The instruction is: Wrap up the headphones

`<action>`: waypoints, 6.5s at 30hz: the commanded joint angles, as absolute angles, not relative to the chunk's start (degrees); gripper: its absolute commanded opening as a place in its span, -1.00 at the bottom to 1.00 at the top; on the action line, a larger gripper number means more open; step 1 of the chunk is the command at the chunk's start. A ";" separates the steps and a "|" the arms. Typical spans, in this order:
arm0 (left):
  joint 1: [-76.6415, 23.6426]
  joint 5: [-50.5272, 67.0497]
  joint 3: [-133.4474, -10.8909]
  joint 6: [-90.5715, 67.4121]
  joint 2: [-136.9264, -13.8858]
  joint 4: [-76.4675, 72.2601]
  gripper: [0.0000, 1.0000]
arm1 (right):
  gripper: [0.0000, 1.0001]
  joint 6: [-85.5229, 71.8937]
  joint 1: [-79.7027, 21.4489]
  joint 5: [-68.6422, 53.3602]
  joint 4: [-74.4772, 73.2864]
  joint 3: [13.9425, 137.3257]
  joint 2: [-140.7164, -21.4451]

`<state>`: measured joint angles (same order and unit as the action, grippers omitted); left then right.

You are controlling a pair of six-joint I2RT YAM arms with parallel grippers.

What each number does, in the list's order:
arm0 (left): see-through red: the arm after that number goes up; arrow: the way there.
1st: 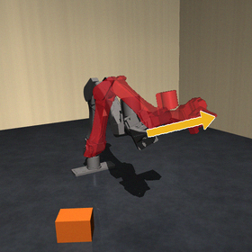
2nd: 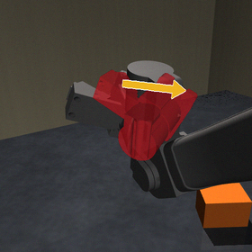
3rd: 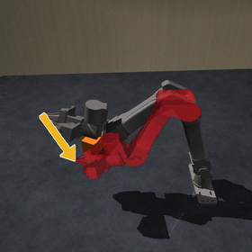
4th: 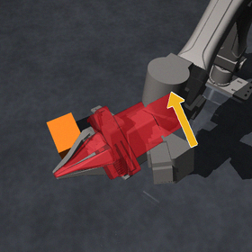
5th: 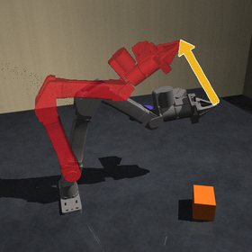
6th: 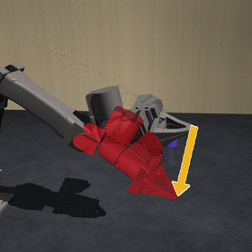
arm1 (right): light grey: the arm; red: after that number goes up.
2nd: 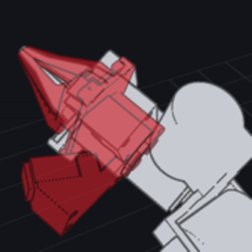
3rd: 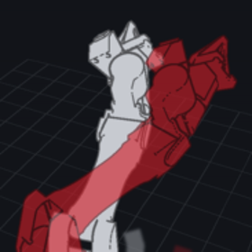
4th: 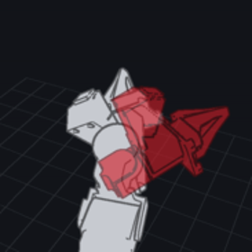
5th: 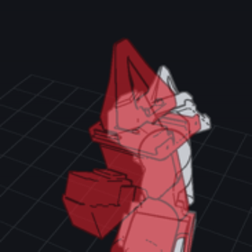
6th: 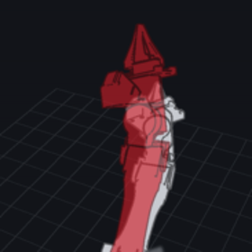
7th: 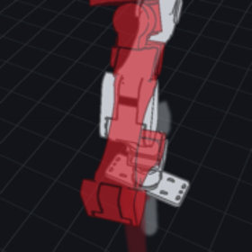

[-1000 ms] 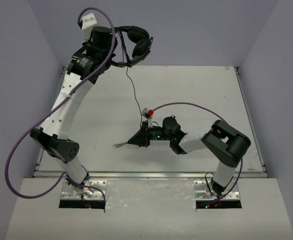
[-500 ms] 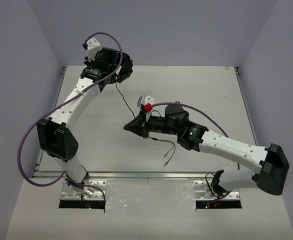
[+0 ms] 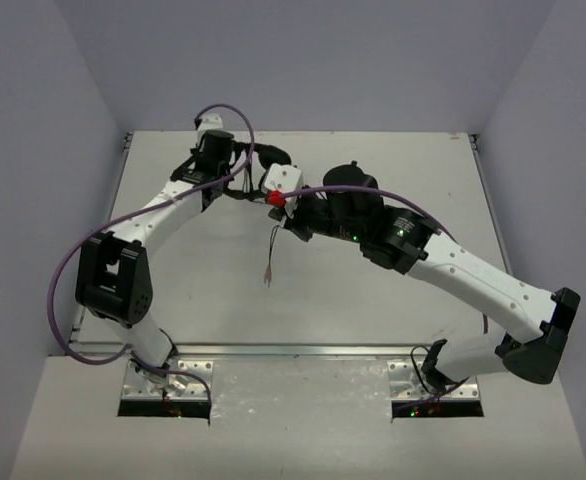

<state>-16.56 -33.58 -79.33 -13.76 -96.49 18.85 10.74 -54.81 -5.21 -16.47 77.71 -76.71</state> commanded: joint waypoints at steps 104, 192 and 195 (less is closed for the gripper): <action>-29.79 -64.26 -84.84 -32.70 -81.58 26.04 -0.99 | -0.97 -5.81 -60.73 -5.89 8.01 56.06 -73.39; -18.82 32.15 -70.39 5.18 -78.39 8.79 -0.99 | -0.21 8.90 -24.00 -25.40 9.91 55.20 -83.67; -16.97 34.19 -74.17 8.34 -81.82 11.41 -0.99 | -0.18 5.81 -23.38 -25.58 13.34 50.90 -83.15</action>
